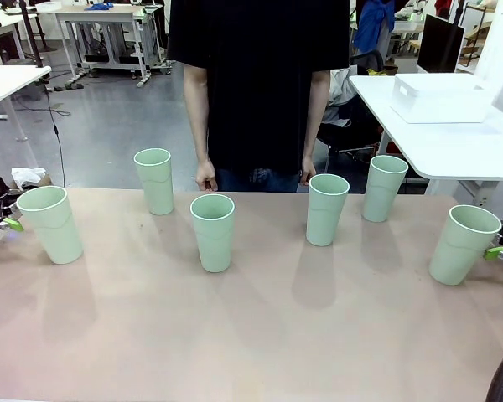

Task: Stack the cups and store them in the basket.
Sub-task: Pick up two Reusable plastic cups , one in each hand.

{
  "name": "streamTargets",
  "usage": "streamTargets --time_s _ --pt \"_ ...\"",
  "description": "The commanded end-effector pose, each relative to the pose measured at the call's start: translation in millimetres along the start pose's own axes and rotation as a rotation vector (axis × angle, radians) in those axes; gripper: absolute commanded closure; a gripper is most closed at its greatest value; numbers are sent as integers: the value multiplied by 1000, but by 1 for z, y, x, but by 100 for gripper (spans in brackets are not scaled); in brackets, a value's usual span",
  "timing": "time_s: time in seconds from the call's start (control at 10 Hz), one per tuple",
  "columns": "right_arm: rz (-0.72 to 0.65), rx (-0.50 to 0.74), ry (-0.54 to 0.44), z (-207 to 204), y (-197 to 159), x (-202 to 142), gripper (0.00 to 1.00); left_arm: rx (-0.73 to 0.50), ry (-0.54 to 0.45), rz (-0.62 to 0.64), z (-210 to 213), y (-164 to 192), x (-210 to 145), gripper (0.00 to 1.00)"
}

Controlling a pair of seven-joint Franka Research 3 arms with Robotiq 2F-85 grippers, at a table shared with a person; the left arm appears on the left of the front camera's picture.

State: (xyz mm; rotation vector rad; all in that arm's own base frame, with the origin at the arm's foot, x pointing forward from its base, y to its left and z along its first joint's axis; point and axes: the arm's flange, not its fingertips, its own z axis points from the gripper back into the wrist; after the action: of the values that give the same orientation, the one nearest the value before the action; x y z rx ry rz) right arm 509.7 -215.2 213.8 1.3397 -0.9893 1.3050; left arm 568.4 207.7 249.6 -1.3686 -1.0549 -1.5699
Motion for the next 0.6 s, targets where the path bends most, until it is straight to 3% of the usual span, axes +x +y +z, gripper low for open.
streamTargets --time_s 0.0,0.5 --pt "23 -18 -29 -10 7 5 0 -3 2 11 -9 0 0 0" --pt "10 -22 -34 -15 9 2 0 -28 -2 8 -18 -1 -8 0"
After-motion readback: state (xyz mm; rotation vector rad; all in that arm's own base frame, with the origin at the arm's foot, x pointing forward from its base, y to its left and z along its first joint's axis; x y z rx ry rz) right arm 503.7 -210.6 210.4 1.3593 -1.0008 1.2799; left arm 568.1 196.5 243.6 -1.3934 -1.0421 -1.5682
